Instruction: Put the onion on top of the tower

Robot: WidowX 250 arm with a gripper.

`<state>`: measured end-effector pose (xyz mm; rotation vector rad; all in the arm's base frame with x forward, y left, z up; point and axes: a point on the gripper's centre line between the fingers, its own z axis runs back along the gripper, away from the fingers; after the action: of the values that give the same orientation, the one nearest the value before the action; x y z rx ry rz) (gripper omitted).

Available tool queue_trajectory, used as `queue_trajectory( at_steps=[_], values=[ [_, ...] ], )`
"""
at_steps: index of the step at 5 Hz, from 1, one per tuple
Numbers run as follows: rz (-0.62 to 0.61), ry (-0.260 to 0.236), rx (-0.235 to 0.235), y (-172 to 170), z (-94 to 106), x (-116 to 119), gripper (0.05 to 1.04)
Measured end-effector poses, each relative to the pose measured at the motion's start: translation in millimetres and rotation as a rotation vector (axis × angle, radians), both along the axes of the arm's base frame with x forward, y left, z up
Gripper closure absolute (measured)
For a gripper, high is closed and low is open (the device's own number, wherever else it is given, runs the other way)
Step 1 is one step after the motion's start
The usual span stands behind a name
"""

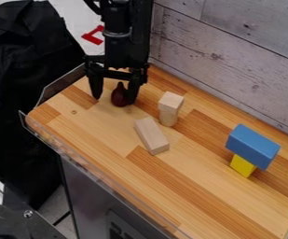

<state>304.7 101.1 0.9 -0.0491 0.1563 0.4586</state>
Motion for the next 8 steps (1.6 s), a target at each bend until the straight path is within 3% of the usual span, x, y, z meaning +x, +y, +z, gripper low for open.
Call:
queue_trajectory(
  at_steps=[1, 2, 3, 4, 5, 6, 7, 8],
  values=[
    [0.005, 0.002, -0.002, -0.2, -6.0, 0.7, 0.400],
    [0.013, -0.006, 0.002, 0.4, -5.9, 2.3, 0.557],
    [0.022, -0.012, 0.006, 0.4, -6.1, 3.5, 0.557],
    [0.021, -0.041, 0.023, -5.5, 17.6, 2.5, 0.557],
    [-0.049, -0.083, 0.044, -26.6, 60.4, 6.2, 0.557],
    [-0.134, -0.103, 0.044, -51.6, 84.8, 11.8, 0.557],
    [-0.226, -0.103, 0.021, -75.8, 95.7, 18.7, 0.557],
    [-0.310, -0.090, -0.011, -100.2, 90.6, 25.0, 0.557]
  ],
)
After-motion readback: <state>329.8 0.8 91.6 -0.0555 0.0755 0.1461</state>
